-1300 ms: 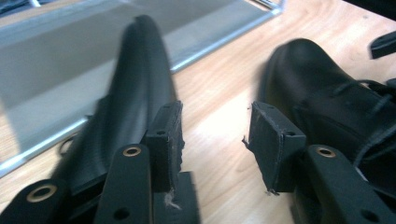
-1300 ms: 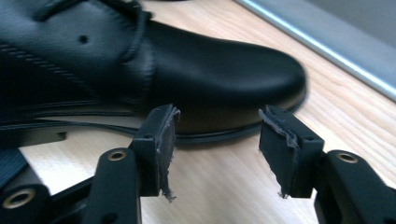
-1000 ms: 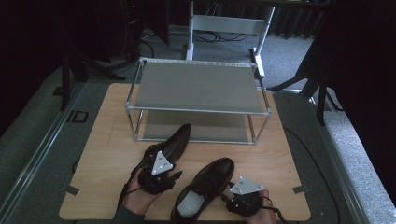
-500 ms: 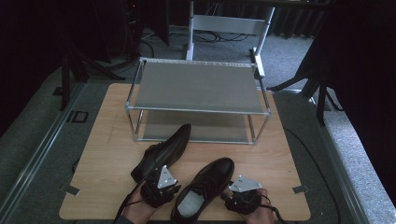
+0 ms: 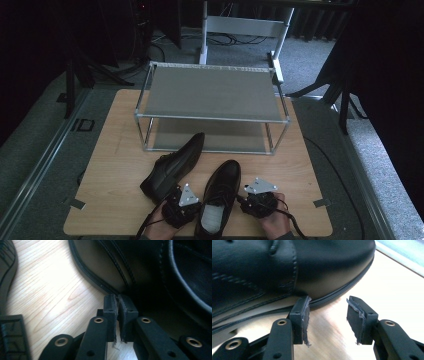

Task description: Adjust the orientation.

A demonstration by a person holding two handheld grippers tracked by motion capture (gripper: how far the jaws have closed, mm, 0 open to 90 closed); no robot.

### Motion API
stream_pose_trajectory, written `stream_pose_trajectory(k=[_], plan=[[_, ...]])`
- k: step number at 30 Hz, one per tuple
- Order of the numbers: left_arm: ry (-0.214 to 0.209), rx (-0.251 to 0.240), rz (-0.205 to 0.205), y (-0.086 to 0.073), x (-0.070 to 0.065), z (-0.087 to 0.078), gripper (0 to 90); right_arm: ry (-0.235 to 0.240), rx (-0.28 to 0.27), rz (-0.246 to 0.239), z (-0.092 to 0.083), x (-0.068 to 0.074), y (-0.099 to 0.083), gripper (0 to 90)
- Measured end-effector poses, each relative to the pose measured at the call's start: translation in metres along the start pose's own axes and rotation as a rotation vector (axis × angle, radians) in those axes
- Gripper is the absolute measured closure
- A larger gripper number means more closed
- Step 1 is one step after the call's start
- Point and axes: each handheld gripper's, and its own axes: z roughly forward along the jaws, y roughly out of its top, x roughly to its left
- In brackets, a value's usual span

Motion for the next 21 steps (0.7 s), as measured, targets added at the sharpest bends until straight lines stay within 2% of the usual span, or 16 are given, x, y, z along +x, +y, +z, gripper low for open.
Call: stream_pose_trajectory(k=[7,10,14,15,16,17,18,19,20,21], plan=[[-0.061,-0.018,0.000,0.004,-0.008,0.009,85.9,-0.018,0.006,0.013,0.004,-0.009,0.007,52.8],[-0.069,-0.022,0.006,0.006,-0.010,0.014,85.0,-0.023,0.001,0.026,0.002,-0.012,0.008,52.7],[-0.080,-0.024,0.026,0.013,-0.017,0.021,85.0,-0.037,-0.028,0.031,-0.015,-0.017,0.007,51.9],[-0.086,-0.022,0.035,0.016,-0.020,0.024,85.0,-0.047,-0.046,0.040,-0.027,-0.020,0.007,51.2],[-0.086,-0.022,0.035,0.016,-0.020,0.024,84.9,-0.047,-0.046,0.040,-0.027,-0.020,0.007,51.2],[-0.096,-0.019,0.042,0.019,-0.024,0.027,85.0,-0.055,-0.067,0.058,-0.041,-0.022,0.005,50.1],[-0.096,-0.019,0.042,0.019,-0.024,0.027,85.0,-0.055,-0.067,0.058,-0.041,-0.022,0.005,50.1],[-0.102,-0.021,0.041,0.020,-0.025,0.029,85.0,-0.061,-0.083,0.065,-0.048,-0.022,0.004,49.9],[-0.108,-0.021,0.045,0.021,-0.027,0.031,84.8,-0.062,-0.109,0.075,-0.062,-0.023,0.002,49.3],[-0.116,-0.020,0.050,0.023,-0.029,0.032,84.8,-0.062,-0.109,0.075,-0.062,-0.023,0.002,49.3]])
